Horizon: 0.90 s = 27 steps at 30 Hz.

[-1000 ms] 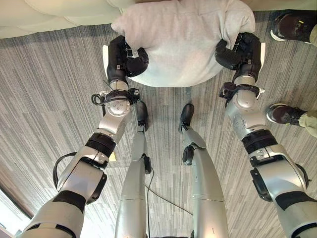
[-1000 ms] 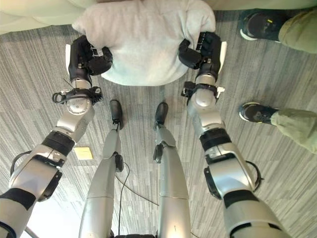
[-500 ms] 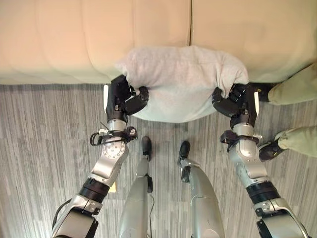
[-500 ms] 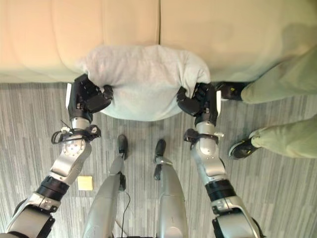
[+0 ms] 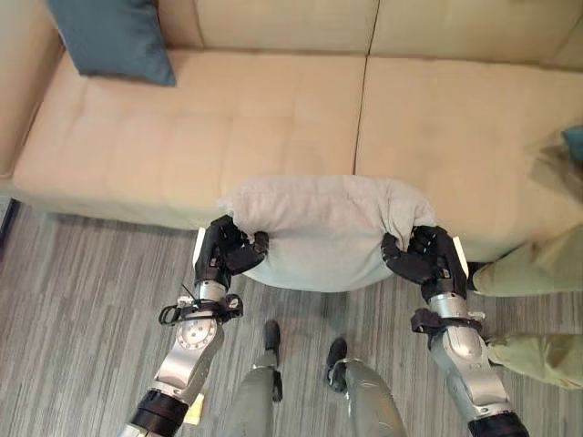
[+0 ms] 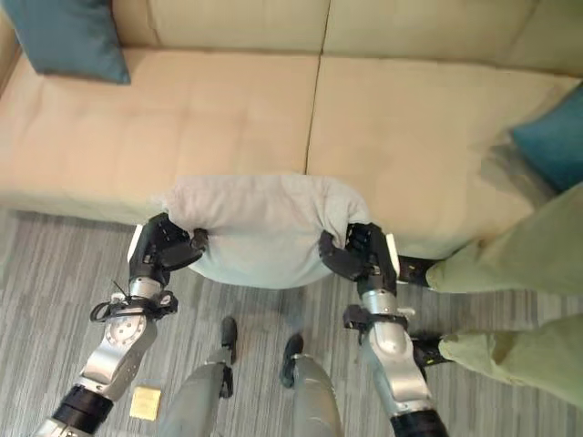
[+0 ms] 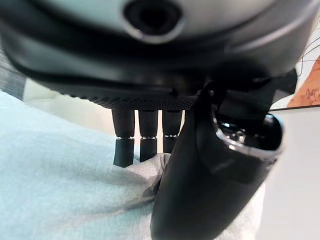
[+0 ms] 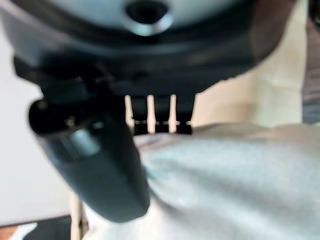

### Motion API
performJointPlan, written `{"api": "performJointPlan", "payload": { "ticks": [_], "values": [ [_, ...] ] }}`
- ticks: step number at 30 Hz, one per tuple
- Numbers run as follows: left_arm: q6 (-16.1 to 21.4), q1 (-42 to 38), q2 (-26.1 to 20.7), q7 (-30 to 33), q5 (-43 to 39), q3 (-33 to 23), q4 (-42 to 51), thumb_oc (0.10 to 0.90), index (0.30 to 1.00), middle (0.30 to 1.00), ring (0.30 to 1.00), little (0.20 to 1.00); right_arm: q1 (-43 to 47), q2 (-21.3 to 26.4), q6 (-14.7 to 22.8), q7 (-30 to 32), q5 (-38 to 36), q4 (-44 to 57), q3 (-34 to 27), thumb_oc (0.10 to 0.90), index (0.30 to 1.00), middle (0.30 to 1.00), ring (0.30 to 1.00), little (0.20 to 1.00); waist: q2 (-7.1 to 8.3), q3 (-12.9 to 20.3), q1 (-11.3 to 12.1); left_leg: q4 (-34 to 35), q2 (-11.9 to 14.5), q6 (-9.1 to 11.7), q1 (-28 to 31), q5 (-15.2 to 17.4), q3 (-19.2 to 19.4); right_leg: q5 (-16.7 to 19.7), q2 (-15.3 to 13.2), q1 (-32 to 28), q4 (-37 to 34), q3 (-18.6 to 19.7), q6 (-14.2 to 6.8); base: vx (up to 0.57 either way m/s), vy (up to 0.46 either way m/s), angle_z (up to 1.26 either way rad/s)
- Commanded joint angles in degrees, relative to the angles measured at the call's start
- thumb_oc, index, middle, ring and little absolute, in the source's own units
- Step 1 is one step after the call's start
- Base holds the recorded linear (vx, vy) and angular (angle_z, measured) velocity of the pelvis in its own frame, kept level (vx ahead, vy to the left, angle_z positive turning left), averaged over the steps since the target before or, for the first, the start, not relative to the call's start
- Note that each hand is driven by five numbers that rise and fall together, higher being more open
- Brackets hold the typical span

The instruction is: Pick up all the scattered cushions and arrange them neatly on the sofa.

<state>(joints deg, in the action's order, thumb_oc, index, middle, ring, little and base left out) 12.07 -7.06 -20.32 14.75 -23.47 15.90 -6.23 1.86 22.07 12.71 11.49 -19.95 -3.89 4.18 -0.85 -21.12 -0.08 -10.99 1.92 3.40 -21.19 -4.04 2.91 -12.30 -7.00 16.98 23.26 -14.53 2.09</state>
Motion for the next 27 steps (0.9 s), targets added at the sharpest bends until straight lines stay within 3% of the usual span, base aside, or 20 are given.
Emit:
{"api": "performJointPlan", "payload": {
  "ticks": [1,3,4,5,7,11,12,14,15,19,21,24,27],
  "values": [
    [6.8,-1.1,-0.3,-4.0,1.6,0.7,9.0,0.4,0.3,0.3,0.3,0.3,2.1,-1.9,6.4,-3.5,2.6,8.4,1.4,0.4,0.3,0.3,0.3,0.3,2.86,9.5,0.1,5.0,-0.3,0.6,4.3,3.1,0.5,4.5,2.8,-16.4,-19.7,0.5,-7.3,0.34,0.185,-0.39],
    [5.9,3.1,-1.3,-5.3,1.5,0.6,9.8,0.4,0.3,0.3,0.3,0.3,0.1,-3.7,5.3,-4.1,3.5,8.3,1.3,0.4,0.3,0.3,0.3,0.3,3.43,11.8,0.6,4.7,-0.7,-1.5,9.4,6.4,1.7,4.9,0.4,-18.3,-15.9,2.1,-9.8,0.43,0.28,-0.66],
    [5.9,3.2,-1.3,-5.3,1.5,0.6,9.9,0.4,0.3,0.3,0.3,0.3,0.1,-3.7,5.2,-4.1,3.5,8.4,1.3,0.4,0.3,0.3,0.3,0.3,3.49,11.8,0.7,4.8,-0.7,-1.5,9.5,6.4,1.9,4.8,0.3,-18.2,-15.7,2.3,-9.8,0.36,0.313,-0.77],
    [5.4,4.5,-1.9,-5.5,1.5,0.5,10.3,0.4,0.3,0.3,0.3,0.3,-0.3,-4.6,5.0,-4.2,3.7,8.6,1.2,0.4,0.3,0.3,0.3,0.3,3.53,11.9,1.1,4.5,-1.3,-3.3,12.2,8.3,2.9,6.9,-1.3,-17.0,-8.4,3.4,-11.5,0.22,0.251,-0.69],
    [5.0,5.2,-2.5,-5.3,1.9,0.1,10.4,0.4,0.3,0.3,0.3,0.3,0.2,-5.1,4.5,-4.4,4.2,8.5,1.9,0.4,0.3,0.3,0.3,0.3,3.08,11.3,1.0,4.3,-1.6,-5.1,14.4,10.0,3.5,10.5,-2.5,-14.6,0.0,4.6,-13.0,0.23,0.266,-0.3],
    [4.7,6.0,-2.6,-5.2,2.2,-0.8,10.4,0.4,0.3,0.3,0.3,0.3,-0.1,-5.4,4.1,-4.9,4.7,8.7,2.2,0.4,0.3,0.3,0.3,0.3,1.44,11.0,1.3,4.7,-1.6,-6.8,17.9,12.0,3.4,12.5,-4.2,-9.5,6.8,3.4,-12.9,0.21,0.149,-0.13],
    [4.8,6.5,-2.3,-5.6,1.9,-0.8,10.3,0.4,0.3,0.3,0.3,0.3,-0.1,-5.1,3.7,-5.4,5.1,8.7,2.1,0.4,0.3,0.3,0.3,0.3,1.09,11.3,1.0,6.5,-1.8,-6.6,20.1,12.4,2.9,10.9,-3.9,-7.3,2.8,2.4,-12.0,0.23,0.054,-0.13],
    [4.8,6.6,-2.3,-5.6,1.9,-0.8,10.3,0.4,0.3,0.3,0.3,0.3,-0.1,-5.1,3.6,-5.4,5.1,8.7,2.2,0.4,0.3,0.3,0.3,0.3,1.0,11.2,0.9,6.7,-1.7,-6.6,20.4,12.4,2.8,10.8,-3.8,-7.6,2.6,2.3,-12.0,0.21,0.001,-0.15],
    [4.7,7.3,-1.6,-6.1,1.9,-0.6,10.1,0.4,0.3,0.3,0.3,0.3,0.0,-4.3,3.8,-5.5,5.1,8.5,2.2,0.4,0.3,0.3,0.3,0.3,1.37,11.1,0.0,7.7,-2.6,-6.1,22.5,13.0,1.9,9.8,-1.5,-5.5,-7.6,3.0,-11.2,0.25,-0.027,-0.03],
    [5.0,6.8,-0.8,-5.6,1.9,-0.9,9.2,0.4,0.3,0.3,0.3,0.3,0.0,-3.6,4.0,-4.6,5.5,8.1,1.7,0.4,0.3,0.3,0.3,0.3,1.56,11.1,-1.0,8.8,-3.0,-5.0,24.3,13.5,0.2,12.0,0.2,-4.5,-14.8,4.1,-11.3,0.26,-0.062,0.21],
    [5.0,6.7,-0.5,-5.8,2.5,-1.0,8.9,0.4,0.3,0.3,0.3,0.3,-0.4,-3.9,4.3,-4.6,5.3,8.3,1.4,0.4,0.3,0.3,0.3,0.3,2.0,12.0,-1.2,8.3,-3.0,-4.2,25.3,14.8,-0.1,12.0,0.5,-6.8,-17.0,3.8,-10.6,0.29,-0.119,0.53],
    [5.2,6.6,0.5,-6.2,1.0,-0.8,9.1,0.4,0.3,0.3,0.3,0.3,-1.4,-3.5,4.3,-4.3,4.8,7.9,0.4,0.4,0.3,0.3,0.3,0.3,2.3,12.5,-1.4,-1.0,-0.8,0.1,22.7,11.6,-0.1,11.3,1.7,-10.7,-19.1,2.0,-8.5,0.24,-0.174,0.45],
    [5.1,6.1,0.7,-5.9,0.6,-0.3,9.6,0.4,0.3,0.3,0.3,0.3,-0.9,-3.1,4.7,-4.0,2.6,8.0,0.3,0.4,0.3,0.3,0.3,0.3,3.3,11.5,-1.0,-14.5,1.6,1.3,15.6,7.6,1.0,9.9,2.4,-14.2,-20.9,0.9,-5.8,0.14,-0.178,0.43]
  ]
}}
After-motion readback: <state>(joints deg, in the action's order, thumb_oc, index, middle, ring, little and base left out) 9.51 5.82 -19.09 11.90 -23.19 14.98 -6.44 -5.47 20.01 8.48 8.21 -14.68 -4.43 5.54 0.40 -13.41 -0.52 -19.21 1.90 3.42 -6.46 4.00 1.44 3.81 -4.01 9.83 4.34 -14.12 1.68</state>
